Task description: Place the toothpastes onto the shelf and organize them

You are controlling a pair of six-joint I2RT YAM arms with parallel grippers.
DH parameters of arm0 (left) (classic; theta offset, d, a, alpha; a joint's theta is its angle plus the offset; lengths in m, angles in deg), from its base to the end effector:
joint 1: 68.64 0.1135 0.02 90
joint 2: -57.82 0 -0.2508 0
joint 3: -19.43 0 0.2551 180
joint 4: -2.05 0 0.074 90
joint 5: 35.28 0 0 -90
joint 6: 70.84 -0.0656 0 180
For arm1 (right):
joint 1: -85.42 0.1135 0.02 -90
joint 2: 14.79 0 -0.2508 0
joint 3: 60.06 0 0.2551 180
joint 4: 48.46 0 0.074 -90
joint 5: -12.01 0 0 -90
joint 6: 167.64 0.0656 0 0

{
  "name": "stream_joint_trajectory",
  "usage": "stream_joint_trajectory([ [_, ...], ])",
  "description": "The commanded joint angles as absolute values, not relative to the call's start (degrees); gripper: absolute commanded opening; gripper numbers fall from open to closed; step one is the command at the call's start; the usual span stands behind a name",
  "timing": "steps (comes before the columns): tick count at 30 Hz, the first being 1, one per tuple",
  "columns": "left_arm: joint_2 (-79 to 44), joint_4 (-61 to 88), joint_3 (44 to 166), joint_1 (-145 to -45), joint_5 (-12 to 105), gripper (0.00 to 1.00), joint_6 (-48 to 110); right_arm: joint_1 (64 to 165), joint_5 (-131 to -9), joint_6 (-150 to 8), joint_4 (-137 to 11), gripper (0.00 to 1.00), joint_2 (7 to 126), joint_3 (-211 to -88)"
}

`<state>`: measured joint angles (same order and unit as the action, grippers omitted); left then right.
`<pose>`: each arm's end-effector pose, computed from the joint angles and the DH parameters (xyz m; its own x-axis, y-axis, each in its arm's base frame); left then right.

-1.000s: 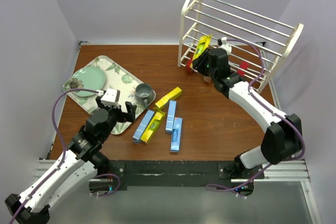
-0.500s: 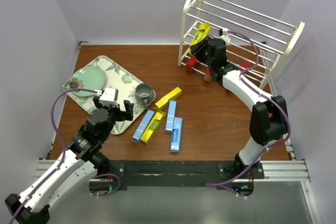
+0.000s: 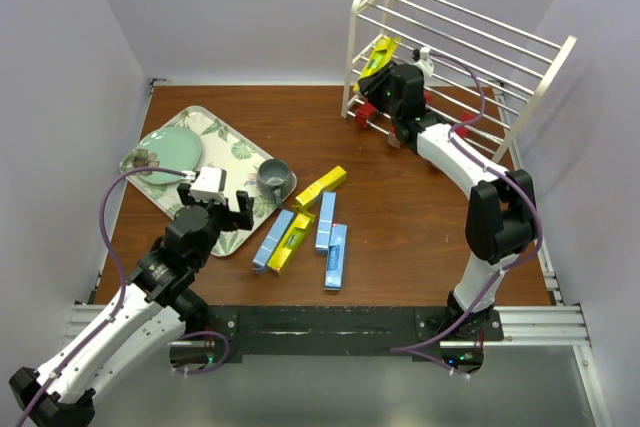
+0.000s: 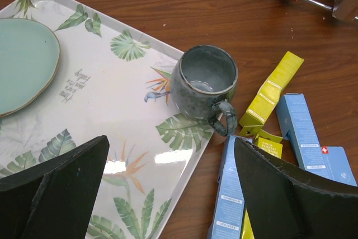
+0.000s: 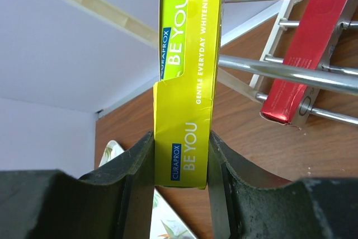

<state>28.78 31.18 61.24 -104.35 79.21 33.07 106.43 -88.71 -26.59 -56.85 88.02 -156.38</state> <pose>0.1602 -0.0817 0.2540 -0.2721 -0.0739 -0.9594 0.1471 0.9821 -0.1173 0.4365 0.1546 0.2937 -0.2941 0.7056 -0.6447 0.0705 0.6887 0.7216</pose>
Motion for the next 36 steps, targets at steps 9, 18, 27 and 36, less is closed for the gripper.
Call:
stream_joint_trajectory([
  [9, 28.9, 29.6, 63.8, -104.5, 79.0, 1.0, 32.4, 111.3, -99.2, -33.9, -68.1, 0.26, 84.2, -160.7],
  [18, 29.3, 29.6, 64.0, -104.5, 78.6, 1.0, 32.4, 114.4, -110.6, -37.7, -85.6, 0.26, 89.2, -173.7],
  [27, 29.3, 29.2, 63.6, -104.5, 77.8, 1.0, 32.4, 115.2, -119.2, -38.9, -98.7, 0.26, 99.5, -192.7],
  [36, 27.8, 28.9, 63.4, -104.5, 77.0, 1.0, 32.3, 115.1, -125.6, -38.2, -99.8, 0.27, 104.4, -197.9],
])
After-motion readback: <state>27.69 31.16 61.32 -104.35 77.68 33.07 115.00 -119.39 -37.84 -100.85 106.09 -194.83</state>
